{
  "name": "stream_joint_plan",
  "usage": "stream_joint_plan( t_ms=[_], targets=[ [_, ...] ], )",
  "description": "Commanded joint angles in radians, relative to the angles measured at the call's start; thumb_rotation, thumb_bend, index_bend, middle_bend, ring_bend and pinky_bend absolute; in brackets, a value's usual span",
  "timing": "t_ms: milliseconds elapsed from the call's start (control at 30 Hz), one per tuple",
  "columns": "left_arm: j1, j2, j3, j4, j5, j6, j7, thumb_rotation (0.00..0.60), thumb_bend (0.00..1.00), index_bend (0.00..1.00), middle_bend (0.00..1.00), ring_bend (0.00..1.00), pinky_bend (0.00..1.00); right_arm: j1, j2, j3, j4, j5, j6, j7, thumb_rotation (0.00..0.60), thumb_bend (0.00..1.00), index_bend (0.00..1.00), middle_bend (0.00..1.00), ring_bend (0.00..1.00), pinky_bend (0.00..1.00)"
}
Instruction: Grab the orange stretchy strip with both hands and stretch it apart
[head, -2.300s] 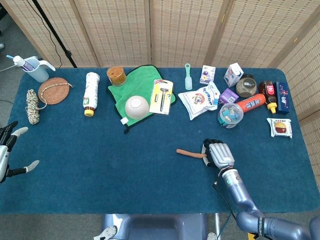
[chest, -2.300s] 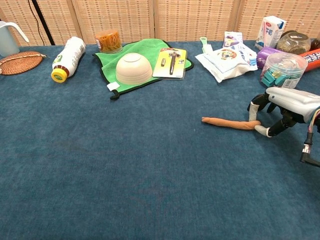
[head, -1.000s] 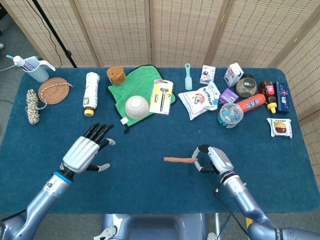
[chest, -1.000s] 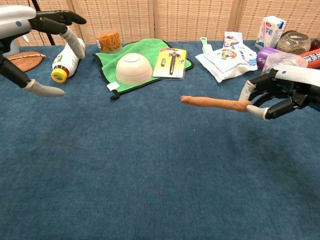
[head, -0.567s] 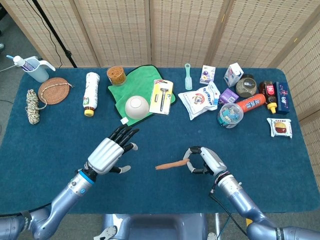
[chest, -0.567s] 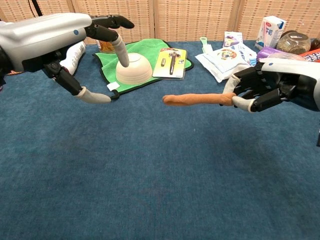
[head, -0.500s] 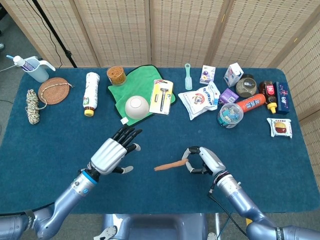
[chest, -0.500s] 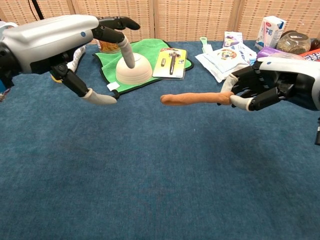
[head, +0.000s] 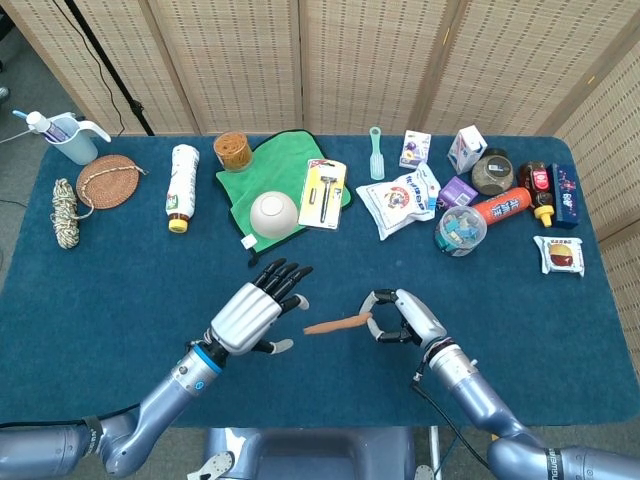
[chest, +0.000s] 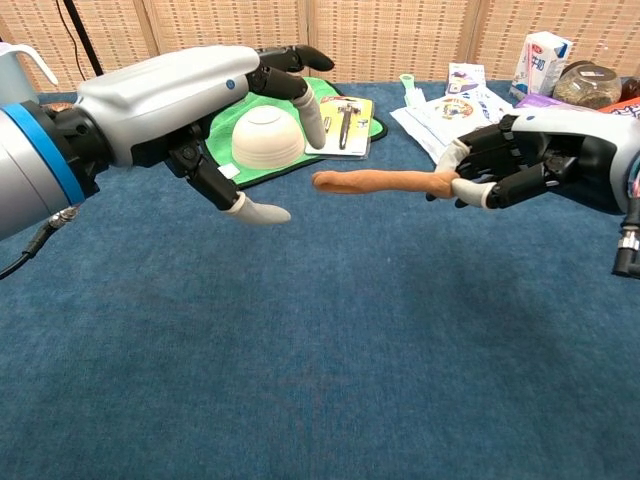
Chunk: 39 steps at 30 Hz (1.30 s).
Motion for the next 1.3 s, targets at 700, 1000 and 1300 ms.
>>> stream_joint_plan(
  t_ms=[700,1000,1300],
  targets=[
    [-0.032,-0.169,-0.032,0.052,-0.081,0.056,0.072,0.559,0.19,0.5,0.15,0.08,0.0,0.015,-0.012,0.001,-0.013,0.066,0.011,-0.014,0.6,0.54,0.68,0.38,0.26,0.22],
    [-0.038,-0.196,-0.038,0.065,-0.102,0.07,0.079,0.58,0.19,0.51,0.15,0.08,0.0,0.007,-0.004,0.0,-0.012,0.055,0.012,0.008,0.6,0.54,0.68,0.38,0.26,0.22],
    [-0.042,-0.209,-0.038,0.076,-0.118,0.075,0.074,0.6,0.21,0.53,0.16,0.09,0.0,0.001,0.008,-0.001,-0.013,0.042,0.001,0.037,0.6,0.54,0.68,0.38,0.26,0.22]
  ],
)
